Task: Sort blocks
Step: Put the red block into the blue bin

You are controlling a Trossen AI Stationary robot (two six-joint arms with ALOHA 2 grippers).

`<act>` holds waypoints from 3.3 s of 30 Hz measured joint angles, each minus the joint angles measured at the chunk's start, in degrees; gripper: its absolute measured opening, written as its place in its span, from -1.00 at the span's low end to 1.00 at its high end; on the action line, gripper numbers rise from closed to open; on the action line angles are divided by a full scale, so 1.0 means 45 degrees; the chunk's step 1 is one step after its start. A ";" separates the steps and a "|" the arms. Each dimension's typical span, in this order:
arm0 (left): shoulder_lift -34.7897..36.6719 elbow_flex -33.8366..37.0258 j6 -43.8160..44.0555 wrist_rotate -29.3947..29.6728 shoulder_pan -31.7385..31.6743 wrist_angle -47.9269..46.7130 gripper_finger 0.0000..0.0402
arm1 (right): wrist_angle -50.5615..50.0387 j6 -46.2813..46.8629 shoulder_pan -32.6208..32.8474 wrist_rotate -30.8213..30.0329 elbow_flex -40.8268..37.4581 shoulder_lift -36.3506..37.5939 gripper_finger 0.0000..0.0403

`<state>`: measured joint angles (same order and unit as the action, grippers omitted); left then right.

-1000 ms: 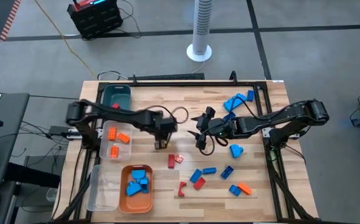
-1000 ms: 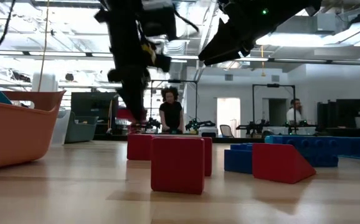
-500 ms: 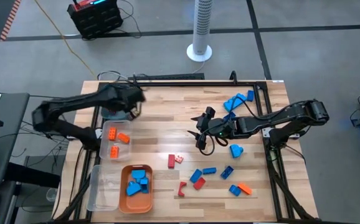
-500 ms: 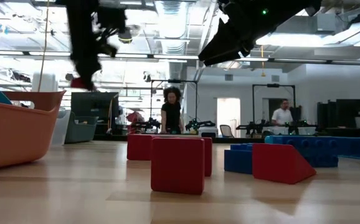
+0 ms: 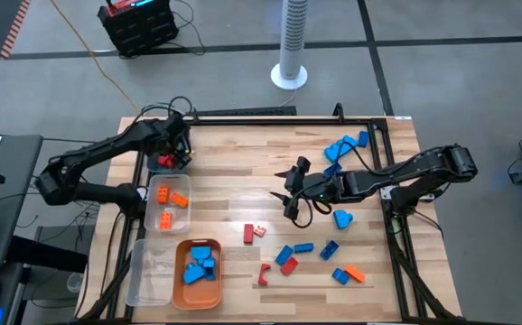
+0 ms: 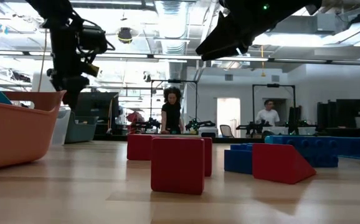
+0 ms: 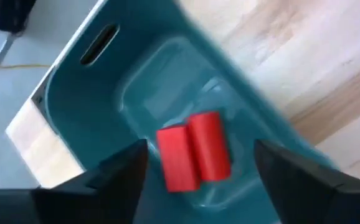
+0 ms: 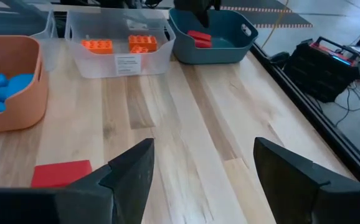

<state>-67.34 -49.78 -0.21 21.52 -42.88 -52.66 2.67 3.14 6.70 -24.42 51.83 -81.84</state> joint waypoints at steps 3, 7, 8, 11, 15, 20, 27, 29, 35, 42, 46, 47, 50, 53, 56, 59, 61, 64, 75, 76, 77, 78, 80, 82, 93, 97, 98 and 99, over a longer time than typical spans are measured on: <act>0.0017 -0.0509 0.0126 -0.1575 0.0500 -0.0034 0.53 | -0.0004 0.0000 -0.0061 0.0003 0.0000 0.0002 0.39; -0.0005 -0.0840 0.0986 -0.2599 0.2244 0.0744 0.49 | -0.0014 0.0049 -0.0240 0.0006 0.0000 0.0000 0.39; -0.0042 -0.0845 0.1221 -0.2659 0.2834 0.0974 0.48 | -0.0014 0.0054 -0.0291 0.0021 0.0000 0.0000 0.39; -0.0320 -0.0845 0.1491 -0.2906 0.4890 0.1747 0.42 | -0.0032 0.0058 -0.0354 0.0066 0.0000 0.0000 0.39; -0.0940 -0.0845 0.0655 -0.3466 0.7673 0.2909 0.39 | -0.0186 0.0107 -0.0354 0.0074 0.0000 0.0000 0.39; -0.2154 -0.1110 0.0983 -0.3510 0.9925 0.4271 0.39 | -0.0218 0.0306 -0.0354 0.0081 0.0000 0.0000 0.39; -0.4899 -0.3213 0.1743 -0.3617 1.1280 0.4035 0.39 | -0.0213 0.0450 -0.0306 0.0091 0.0000 0.0000 0.39; -0.5745 -0.3811 0.2213 -0.3517 1.1397 0.3753 0.39 | -0.0266 0.0504 -0.0225 0.0100 0.0000 0.0000 0.39; -0.7860 -0.5238 0.1902 -0.3784 1.1700 0.2505 0.47 | -0.0475 0.0534 0.0030 0.0110 0.0000 0.0000 0.39; -0.8899 -0.6289 0.1325 -0.3993 1.2063 0.2197 0.65 | -0.0497 0.0471 -0.0014 0.0115 0.0000 0.0000 0.39; -0.9019 -0.6430 0.1107 -0.4047 1.2129 0.2207 0.74 | -0.0474 0.0350 -0.0007 0.0118 0.0000 0.0002 0.39; -0.9022 -0.6430 0.1095 -0.4042 1.2124 0.2264 0.76 | -0.0463 0.0341 -0.0004 0.0120 0.0000 0.0000 0.39; -0.9022 -0.6430 0.0962 -0.3962 1.2114 0.2544 0.80 | -0.0443 0.0335 -0.0009 0.0115 0.0001 0.0000 0.39; -0.9022 -0.6430 0.0926 -0.3959 1.2124 0.2839 0.82 | -0.0416 0.0242 -0.0009 0.0110 0.0000 0.0000 0.39; -0.9022 -0.6353 0.0815 -0.3954 1.2124 0.3109 0.83 | -0.0339 0.0194 -0.0009 0.0105 0.0002 0.0000 0.39; -0.9022 -0.6211 0.0831 -0.3949 1.2124 0.3308 0.83 | -0.0335 0.0160 -0.0009 0.0105 0.0000 0.0000 0.39; -0.9022 -0.6123 0.0860 -0.3909 1.2151 0.3393 0.83 | -0.0296 0.0155 -0.0009 0.0100 0.0000 0.0000 0.39; -0.9017 -0.5782 0.0874 -0.3910 1.2206 0.3840 0.83 | -0.0297 0.0155 -0.0009 0.0096 0.0000 0.0000 0.39; -0.9022 -0.4811 0.0865 -0.3507 1.2207 0.4926 0.83 | -0.0300 0.0170 -0.0009 0.0081 0.0000 0.0000 0.39; -0.9022 -0.4760 0.0853 -0.3507 1.2207 0.4966 0.83 | -0.0296 0.0170 -0.0009 0.0077 0.0000 0.0000 0.39; -0.9022 -0.4710 0.0753 -0.3507 1.2207 0.4959 0.82 | -0.0296 0.0170 -0.0009 0.0076 0.0000 0.0000 0.39; -0.9022 -0.4647 0.0644 -0.3509 1.2219 0.4954 0.81 | -0.0296 0.0170 -0.0009 0.0076 0.0000 0.0000 0.39; -0.9022 -0.4459 0.0542 -0.3507 1.2231 0.5172 0.78 | -0.0293 0.0170 -0.0009 0.0076 0.0000 0.0000 0.39; -0.9022 -0.4291 0.0466 -0.3516 1.2241 0.5437 0.71 | -0.0291 0.0170 -0.0009 0.0074 0.0000 0.0000 0.39; -0.9022 -0.4274 0.0424 -0.3522 1.2241 0.5867 0.39 | -0.0296 0.0170 -0.0009 0.0067 0.0000 0.0000 0.39; -0.8798 -0.4520 0.0625 -0.3423 1.2241 0.5291 0.39 | -0.0312 -0.0086 0.0050 -0.0461 0.0000 0.0000 0.39; -0.8624 -0.4630 0.0608 -0.3226 1.2241 0.5042 0.39 | -0.0337 -0.0119 0.0093 -0.0705 0.0000 0.0014 0.39; -0.8386 -0.4709 0.0547 -0.2888 1.2239 0.4736 0.39 | -0.0393 -0.0196 0.0116 -0.0912 0.0000 0.0030 0.39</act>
<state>-105.08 -70.97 2.25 8.52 12.20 -31.34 0.91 2.25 7.22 -28.52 51.83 -81.71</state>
